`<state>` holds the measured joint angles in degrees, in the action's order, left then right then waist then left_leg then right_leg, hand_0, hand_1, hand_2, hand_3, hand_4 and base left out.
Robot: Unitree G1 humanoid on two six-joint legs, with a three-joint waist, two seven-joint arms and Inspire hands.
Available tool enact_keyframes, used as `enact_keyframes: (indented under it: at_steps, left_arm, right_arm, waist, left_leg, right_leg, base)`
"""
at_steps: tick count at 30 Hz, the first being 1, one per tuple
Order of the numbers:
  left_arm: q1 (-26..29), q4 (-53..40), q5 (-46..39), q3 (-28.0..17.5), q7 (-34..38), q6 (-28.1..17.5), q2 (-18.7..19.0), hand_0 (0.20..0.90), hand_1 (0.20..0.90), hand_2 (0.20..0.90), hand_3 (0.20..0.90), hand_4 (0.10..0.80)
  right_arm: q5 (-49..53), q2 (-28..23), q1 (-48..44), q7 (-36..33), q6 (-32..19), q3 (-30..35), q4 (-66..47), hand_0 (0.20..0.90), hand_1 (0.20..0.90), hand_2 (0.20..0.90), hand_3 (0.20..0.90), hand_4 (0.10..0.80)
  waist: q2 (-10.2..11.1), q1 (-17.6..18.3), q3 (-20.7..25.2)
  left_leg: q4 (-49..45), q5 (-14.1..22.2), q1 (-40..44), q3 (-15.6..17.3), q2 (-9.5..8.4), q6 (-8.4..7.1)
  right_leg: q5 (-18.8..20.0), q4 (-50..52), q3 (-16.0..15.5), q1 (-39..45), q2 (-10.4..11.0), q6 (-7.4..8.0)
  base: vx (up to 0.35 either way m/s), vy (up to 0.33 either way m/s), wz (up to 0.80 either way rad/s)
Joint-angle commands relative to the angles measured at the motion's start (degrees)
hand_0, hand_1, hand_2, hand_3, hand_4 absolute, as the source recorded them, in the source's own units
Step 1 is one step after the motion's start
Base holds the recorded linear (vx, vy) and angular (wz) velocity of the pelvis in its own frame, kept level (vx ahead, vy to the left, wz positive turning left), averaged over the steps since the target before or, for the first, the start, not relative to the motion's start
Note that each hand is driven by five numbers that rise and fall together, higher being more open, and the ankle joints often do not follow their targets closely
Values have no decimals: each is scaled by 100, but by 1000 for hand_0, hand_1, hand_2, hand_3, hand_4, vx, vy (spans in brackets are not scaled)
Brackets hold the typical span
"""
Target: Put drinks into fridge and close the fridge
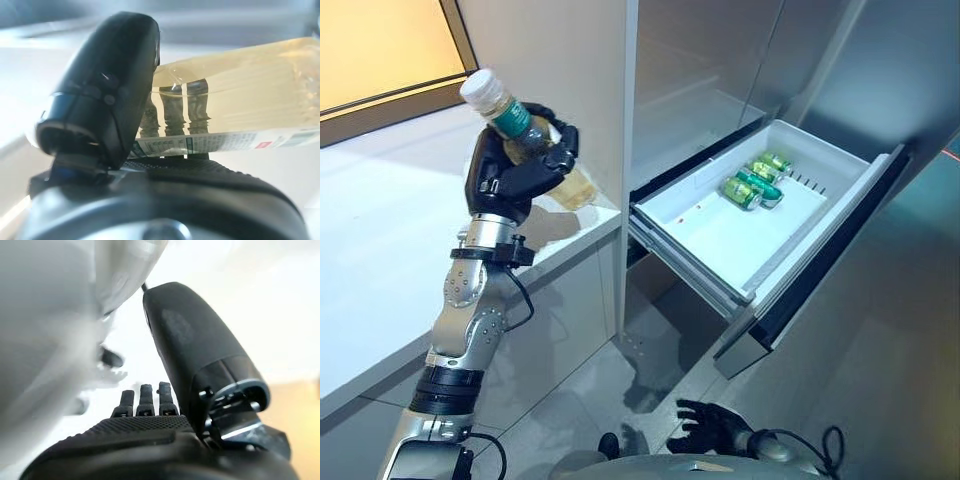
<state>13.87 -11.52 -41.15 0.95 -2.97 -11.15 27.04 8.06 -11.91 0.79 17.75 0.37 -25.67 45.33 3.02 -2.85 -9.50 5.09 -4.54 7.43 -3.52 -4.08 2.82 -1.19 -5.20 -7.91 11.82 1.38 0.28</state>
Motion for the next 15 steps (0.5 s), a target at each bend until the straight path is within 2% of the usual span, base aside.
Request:
enact_keyframes:
  at_steps: [1, 5, 8, 9, 15]
  left_arm:
    - [962, -728, -421, 127, -589, -584, -231, 300, 300, 300, 200, 100]
    - [753, -696, -405, 434, -933, -615, -290, 300, 300, 300, 200, 100]
    - [637, -640, -370, 541, -1096, -639, -302, 300, 300, 300, 200, 100]
    - [523, -601, -405, 598, -1205, -656, -291, 300, 300, 300, 200, 100]
    - [369, -443, -656, 610, -1557, -562, -252, 300, 300, 300, 200, 100]
  right_arm:
    - [11, 88, -318, 677, 189, -342, -1173, 900, 900, 900, 900, 800]
    - [549, -131, -432, 1118, 673, -520, -2528, 900, 900, 900, 900, 800]
    - [960, -299, -596, 1337, 791, -402, -3249, 900, 900, 900, 900, 800]
    - [1318, -404, -776, 1333, 949, -224, -3894, 900, 900, 900, 900, 800]
    - [2514, -652, -1477, 1004, 1144, 560, -5435, 900, 900, 900, 900, 800]
  waist:
    - [-221, -95, 512]
    - [-191, -109, 486]
    - [-183, -92, 471]
    - [-182, -67, 475]
    - [-201, 25, 515]
  left_leg:
    - [-9, 694, 170, -37, 0, -96]
    - [-9, 630, 162, -62, 15, -147]
    - [-9, 605, 169, -55, 21, -161]
    - [-9, 590, 175, -21, 34, -165]
    - [-9, 577, 176, 112, 77, -167]
  right_leg:
    - [44, 295, 61, -288, 201, 305]
    - [89, 226, 12, -236, 171, 280]
    - [104, 206, 6, -219, 157, 268]
    - [113, 191, 15, -206, 147, 265]
    - [118, 175, 117, -217, 108, 248]
  base:
    - [-72, -68, 18]
    - [-70, -55, 13]
    - [-62, -28, 4]
    - [-60, -22, 0]
    - [-25, -4, -3]
